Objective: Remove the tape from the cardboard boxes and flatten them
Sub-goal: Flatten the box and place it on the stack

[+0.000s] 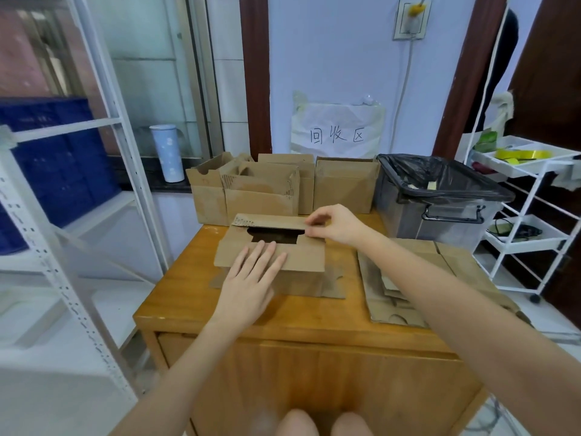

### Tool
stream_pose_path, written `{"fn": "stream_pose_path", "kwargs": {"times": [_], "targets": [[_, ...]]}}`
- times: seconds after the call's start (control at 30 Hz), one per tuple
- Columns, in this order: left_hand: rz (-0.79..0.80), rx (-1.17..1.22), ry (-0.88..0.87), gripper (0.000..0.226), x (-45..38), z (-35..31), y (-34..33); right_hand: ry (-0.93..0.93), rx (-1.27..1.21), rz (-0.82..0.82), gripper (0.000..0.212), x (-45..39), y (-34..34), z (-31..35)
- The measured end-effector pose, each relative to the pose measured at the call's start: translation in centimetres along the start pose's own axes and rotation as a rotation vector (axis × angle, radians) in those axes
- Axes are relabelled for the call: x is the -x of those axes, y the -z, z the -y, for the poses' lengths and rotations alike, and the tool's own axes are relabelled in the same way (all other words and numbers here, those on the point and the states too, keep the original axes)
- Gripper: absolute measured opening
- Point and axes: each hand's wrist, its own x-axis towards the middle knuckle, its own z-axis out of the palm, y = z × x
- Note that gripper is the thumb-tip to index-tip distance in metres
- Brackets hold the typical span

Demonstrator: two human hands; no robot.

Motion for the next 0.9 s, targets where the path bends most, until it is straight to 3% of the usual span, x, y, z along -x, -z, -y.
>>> {"fn": "stream_pose_path", "kwargs": {"times": [0.17,0.27,0.37,0.53,0.7,0.9], "targets": [[0.026,0.0,0.029,0.062,0.3,-0.3,-1.0,0.059,0.157,-0.037,0.035,-0.5,-0.5,0.0],[0.006,0.004,0.051,0.06,0.4,-0.4,-1.5,0.077,0.255,-0.084,0.029,-0.8,-0.4,-0.1],[-0.013,0.013,0.075,0.058,0.4,-0.6,-1.8,0.056,0.195,-0.129,0.019,-1.3,0.1,-0.1],[-0.048,0.02,0.077,0.056,0.5,-0.7,-2.2,-0.145,0.13,-0.245,0.027,-3.0,0.5,0.3],[-0.047,0.036,0.086,0.052,0.0,-0.9,-1.7,-0.43,-0.116,-0.372,0.058,-4.5,-0.6,0.2],[-0.059,0.05,0.101,0.052,0.2,-1.0,-1.7,-0.662,-0.336,-0.349,0.067,-5.8,-1.5,-0.4]]}}
